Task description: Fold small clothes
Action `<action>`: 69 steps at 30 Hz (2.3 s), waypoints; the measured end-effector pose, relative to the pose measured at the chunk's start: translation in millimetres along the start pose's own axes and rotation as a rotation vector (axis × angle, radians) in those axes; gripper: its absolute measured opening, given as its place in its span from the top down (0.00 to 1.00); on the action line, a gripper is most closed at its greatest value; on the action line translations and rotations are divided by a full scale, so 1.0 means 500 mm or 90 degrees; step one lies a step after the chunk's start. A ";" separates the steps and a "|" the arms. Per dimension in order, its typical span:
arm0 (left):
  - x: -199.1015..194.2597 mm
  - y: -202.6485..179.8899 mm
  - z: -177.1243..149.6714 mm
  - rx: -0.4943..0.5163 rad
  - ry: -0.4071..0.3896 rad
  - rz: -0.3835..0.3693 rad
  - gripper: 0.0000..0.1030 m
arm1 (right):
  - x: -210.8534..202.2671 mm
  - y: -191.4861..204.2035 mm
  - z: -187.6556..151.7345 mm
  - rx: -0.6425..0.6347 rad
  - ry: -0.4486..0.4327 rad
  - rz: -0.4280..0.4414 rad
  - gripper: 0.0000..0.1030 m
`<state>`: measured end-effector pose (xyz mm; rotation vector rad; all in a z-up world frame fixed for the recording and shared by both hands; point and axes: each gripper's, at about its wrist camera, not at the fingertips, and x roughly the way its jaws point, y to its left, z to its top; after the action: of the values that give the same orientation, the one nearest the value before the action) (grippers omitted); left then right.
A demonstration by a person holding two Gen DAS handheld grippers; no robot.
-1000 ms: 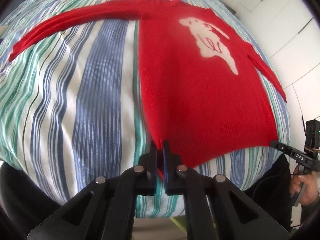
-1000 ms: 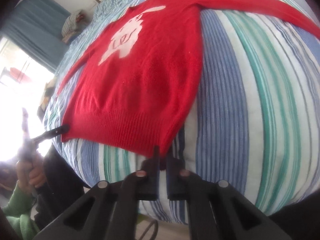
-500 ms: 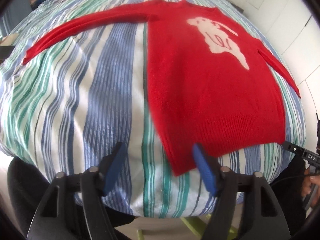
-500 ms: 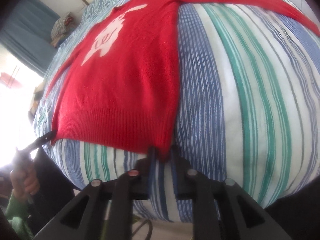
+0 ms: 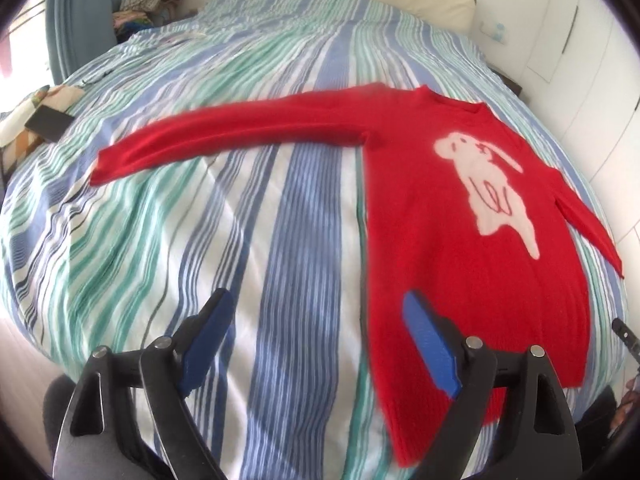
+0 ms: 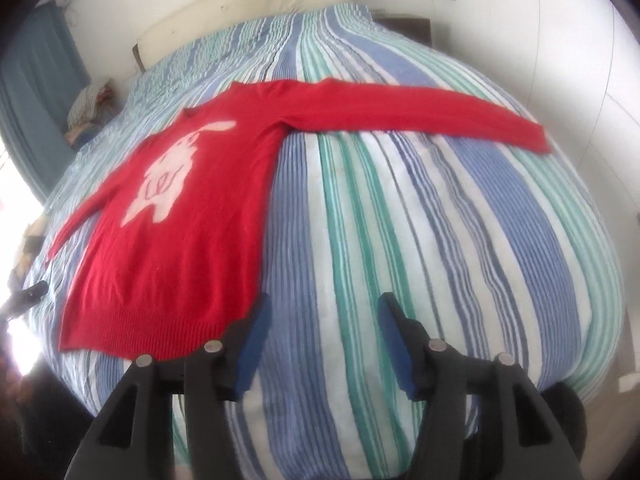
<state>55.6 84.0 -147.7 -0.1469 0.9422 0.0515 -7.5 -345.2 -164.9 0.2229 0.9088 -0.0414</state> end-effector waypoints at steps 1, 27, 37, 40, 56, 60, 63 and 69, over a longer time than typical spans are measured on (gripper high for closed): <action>0.020 0.005 0.009 -0.003 0.001 0.010 0.15 | 0.007 -0.002 0.010 -0.005 -0.016 -0.010 0.45; 0.139 0.040 -0.024 -0.004 -0.010 0.067 0.00 | 0.153 -0.013 -0.004 -0.077 -0.096 -0.067 0.27; 0.135 0.037 -0.035 0.003 -0.030 0.068 0.00 | 0.157 -0.007 -0.005 -0.085 -0.100 -0.075 0.27; 0.135 0.037 -0.036 0.003 -0.034 0.068 0.00 | 0.157 -0.006 -0.005 -0.086 -0.100 -0.078 0.27; 0.135 0.036 -0.038 0.004 -0.036 0.069 0.00 | 0.156 -0.006 -0.005 -0.087 -0.102 -0.079 0.27; 0.135 0.036 -0.038 0.004 -0.036 0.069 0.00 | 0.156 -0.006 -0.005 -0.087 -0.102 -0.079 0.27; 0.135 0.035 -0.038 0.004 -0.036 0.069 0.01 | 0.157 -0.006 -0.005 -0.087 -0.102 -0.079 0.27; 0.136 0.035 -0.038 0.004 -0.036 0.069 0.01 | 0.157 -0.005 -0.006 -0.087 -0.102 -0.079 0.27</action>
<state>78.1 97.2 -215.5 -0.0884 0.8936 0.1517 38.1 -342.5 -228.6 0.0345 0.7612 -0.1102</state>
